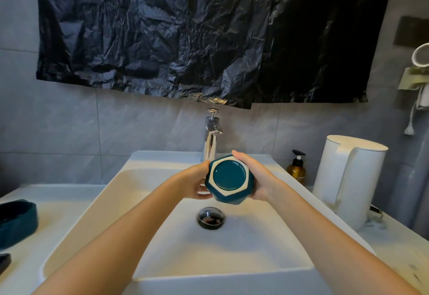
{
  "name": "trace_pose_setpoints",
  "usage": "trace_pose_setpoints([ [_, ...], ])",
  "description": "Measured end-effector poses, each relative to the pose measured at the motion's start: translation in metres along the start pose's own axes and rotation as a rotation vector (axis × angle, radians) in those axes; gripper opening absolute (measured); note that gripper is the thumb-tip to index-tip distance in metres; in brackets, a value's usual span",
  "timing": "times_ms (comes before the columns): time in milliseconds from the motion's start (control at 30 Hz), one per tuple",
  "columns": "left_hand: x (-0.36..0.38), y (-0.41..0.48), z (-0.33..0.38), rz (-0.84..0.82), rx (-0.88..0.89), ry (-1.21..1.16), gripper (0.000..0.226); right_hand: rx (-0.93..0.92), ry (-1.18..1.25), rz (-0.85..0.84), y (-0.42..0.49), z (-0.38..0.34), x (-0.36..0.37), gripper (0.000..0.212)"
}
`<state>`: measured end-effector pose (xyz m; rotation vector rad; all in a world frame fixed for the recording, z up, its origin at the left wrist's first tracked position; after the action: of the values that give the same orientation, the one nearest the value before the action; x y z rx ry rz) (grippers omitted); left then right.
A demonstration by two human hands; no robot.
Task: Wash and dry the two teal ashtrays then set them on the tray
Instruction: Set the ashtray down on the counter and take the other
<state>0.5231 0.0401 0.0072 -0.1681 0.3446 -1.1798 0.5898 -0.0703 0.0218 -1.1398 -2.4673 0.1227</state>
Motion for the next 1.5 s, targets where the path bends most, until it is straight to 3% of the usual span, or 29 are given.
trace_pose_setpoints([
  [167,0.004,-0.006,0.008,-0.048,0.043,0.189,0.060,-0.022,-0.009,-0.009,-0.002,-0.005,-0.003,0.036],
  [267,-0.003,-0.008,0.008,0.021,0.054,0.287,0.061,-0.069,-0.054,-0.033,-0.003,-0.010,-0.002,0.038],
  [467,-0.018,-0.034,0.002,0.061,-0.018,0.304,0.051,-0.451,-0.491,0.073,-0.017,-0.035,0.012,0.050],
  [667,-0.059,-0.088,-0.005,0.043,0.002,0.008,0.064,-0.780,-0.803,-0.132,-0.076,-0.031,0.084,0.050],
  [767,-0.080,-0.124,-0.009,0.035,0.016,0.005,0.066,-1.007,-1.003,-0.227,-0.113,-0.026,0.129,0.053],
  [1000,-0.139,-0.210,-0.012,0.232,0.116,0.038,0.031,-1.452,-1.190,-0.452,-0.191,0.003,0.231,0.052],
  [1233,-0.215,-0.283,-0.056,0.477,0.100,-0.043,0.022,-1.503,-1.168,-0.587,-0.231,0.047,0.313,0.049],
  [1367,-0.245,-0.316,-0.091,0.560,0.083,-0.041,0.019,-1.378,-1.175,-0.712,-0.239,0.090,0.344,0.036],
  [1500,-0.257,-0.324,-0.131,0.531,0.032,0.035,0.023,-1.263,-1.164,-0.762,-0.240,0.132,0.355,0.033],
])
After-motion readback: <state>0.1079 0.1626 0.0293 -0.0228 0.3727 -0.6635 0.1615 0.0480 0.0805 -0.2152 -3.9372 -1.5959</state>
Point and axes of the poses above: each hand's wrist, its own y-axis towards the middle knuckle, its own x-axis out of the palm, z = x × y, the point moved 10 cm from there along y, towards the middle knuckle, and after that the axes turned 12 degrees about y, right-handed, at the moved point
